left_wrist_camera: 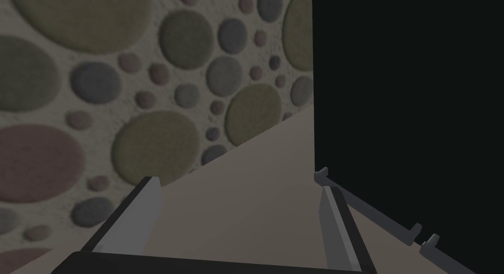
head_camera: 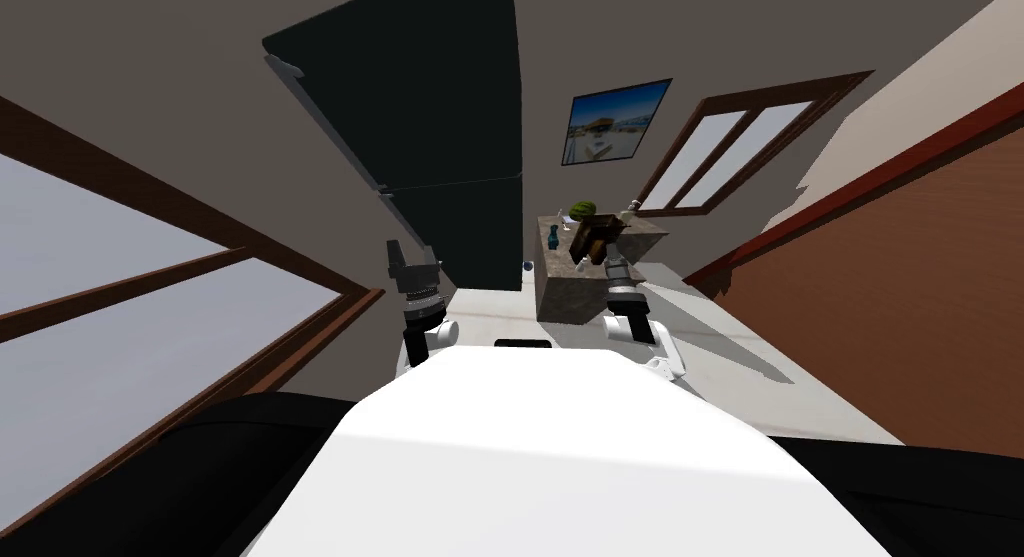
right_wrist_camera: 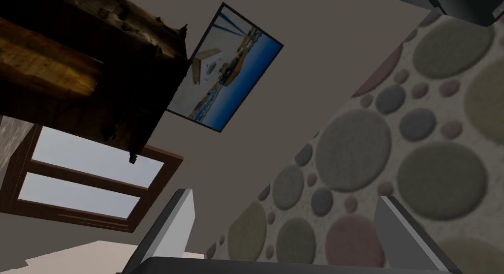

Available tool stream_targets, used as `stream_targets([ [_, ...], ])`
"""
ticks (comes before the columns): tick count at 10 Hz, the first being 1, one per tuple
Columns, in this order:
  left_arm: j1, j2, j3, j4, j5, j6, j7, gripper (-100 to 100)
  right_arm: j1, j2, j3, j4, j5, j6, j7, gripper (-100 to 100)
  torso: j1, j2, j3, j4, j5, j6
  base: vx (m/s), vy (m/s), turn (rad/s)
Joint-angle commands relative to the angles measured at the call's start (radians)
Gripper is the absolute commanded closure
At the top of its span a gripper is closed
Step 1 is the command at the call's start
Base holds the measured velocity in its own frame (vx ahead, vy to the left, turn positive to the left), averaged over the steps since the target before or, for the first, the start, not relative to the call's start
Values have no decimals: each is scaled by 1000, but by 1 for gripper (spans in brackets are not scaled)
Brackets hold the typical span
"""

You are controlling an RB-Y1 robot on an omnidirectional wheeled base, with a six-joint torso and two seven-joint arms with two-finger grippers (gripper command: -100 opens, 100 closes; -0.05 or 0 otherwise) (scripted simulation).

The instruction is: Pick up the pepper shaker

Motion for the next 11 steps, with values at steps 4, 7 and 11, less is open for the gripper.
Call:
stream_targets([
  [4, 0, 0, 0, 0, 0, 0, 0, 0, -46, 4, -46, 93, 96, 65, 79, -100, -1, -4, -2, -1, 0, 0, -48, 131, -97],
  [7, 0, 0, 0, 0, 0, 0, 0, 0, -56, 9, -78, 167, 149, 77, 147, -100, -4, -8, -4, -2, -1, 0, 20, 84, -66],
  [11, 0, 0, 0, 0, 0, 0, 0, 0, -46, 17, -122, 274, 212, 63, 256, -100, -7, -15, -8, -3, -1, 0, 104, 44, -29],
])
